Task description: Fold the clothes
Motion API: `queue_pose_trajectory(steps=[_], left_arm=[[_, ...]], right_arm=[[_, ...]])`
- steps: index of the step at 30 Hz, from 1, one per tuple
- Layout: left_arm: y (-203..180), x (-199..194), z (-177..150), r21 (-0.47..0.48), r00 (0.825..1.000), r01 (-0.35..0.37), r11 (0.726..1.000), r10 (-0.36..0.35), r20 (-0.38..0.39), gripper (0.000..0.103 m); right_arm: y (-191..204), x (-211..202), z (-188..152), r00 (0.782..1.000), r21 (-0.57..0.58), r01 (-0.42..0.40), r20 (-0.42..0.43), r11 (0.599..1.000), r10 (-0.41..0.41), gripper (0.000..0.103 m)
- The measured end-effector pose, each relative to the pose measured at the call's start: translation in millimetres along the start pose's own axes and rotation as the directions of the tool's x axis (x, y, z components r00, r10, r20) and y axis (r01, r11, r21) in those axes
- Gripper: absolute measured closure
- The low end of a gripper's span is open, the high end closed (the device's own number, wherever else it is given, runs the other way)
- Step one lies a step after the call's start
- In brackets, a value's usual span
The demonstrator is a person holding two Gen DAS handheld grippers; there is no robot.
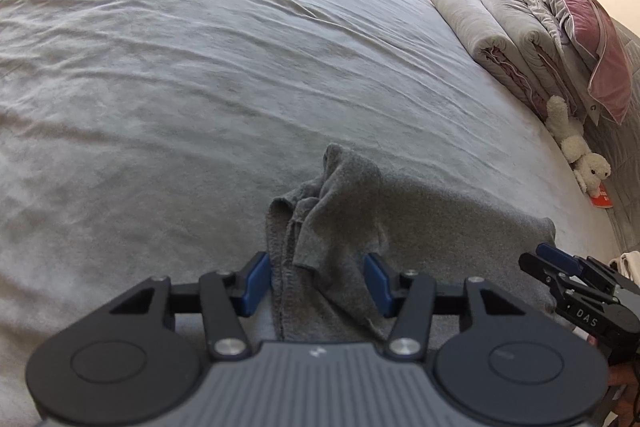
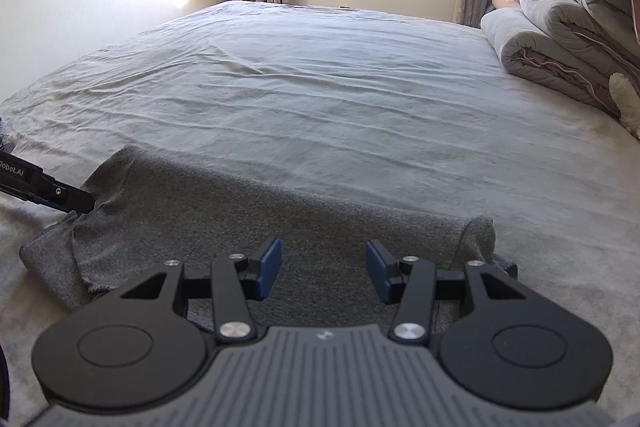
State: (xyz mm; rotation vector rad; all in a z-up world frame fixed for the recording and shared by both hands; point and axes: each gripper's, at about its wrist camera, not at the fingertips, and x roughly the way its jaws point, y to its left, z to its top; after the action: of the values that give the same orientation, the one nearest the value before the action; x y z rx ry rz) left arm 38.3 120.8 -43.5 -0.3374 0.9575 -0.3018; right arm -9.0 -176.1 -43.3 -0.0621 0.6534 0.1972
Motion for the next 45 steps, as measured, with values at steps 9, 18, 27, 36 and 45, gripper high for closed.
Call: queue_pose_trajectory(steps=[9, 18, 27, 36, 45], left_arm=[[8, 2, -3, -0.083, 0.996, 0.082, 0.993, -0.083, -0.016, 0.056], [3, 7, -7, -0.031, 0.999, 0.043, 0.999, -0.043, -0.010, 0.081], [6, 5, -11, -0.066, 0.998, 0.058, 0.996, -0.058, 0.011, 0.090], [10, 7, -12, -0.078, 0.997, 0.072, 0.994, -0.071, 0.011, 0.090], [13, 1, -12, -0.107, 0.994, 0.108, 0.988, -0.106, 0.021, 0.092]], right_arm=[[5, 3, 0, 1.000, -0.008, -0.009, -0.005, 1.000, 0.009, 0.052], [6, 2, -2, 1.000, -0.001, -0.012, 0.006, 1.000, 0.012, 0.052], [6, 11, 4, 0.995, 0.004, 0.027, 0.097, 1.000, -0.027, 0.062], [1, 49, 2, 0.999, 0.039, 0.041, 0.030, 0.998, -0.042, 0.076], [-3, 48, 2, 0.999, 0.074, 0.031, 0.035, 0.997, -0.033, 0.074]])
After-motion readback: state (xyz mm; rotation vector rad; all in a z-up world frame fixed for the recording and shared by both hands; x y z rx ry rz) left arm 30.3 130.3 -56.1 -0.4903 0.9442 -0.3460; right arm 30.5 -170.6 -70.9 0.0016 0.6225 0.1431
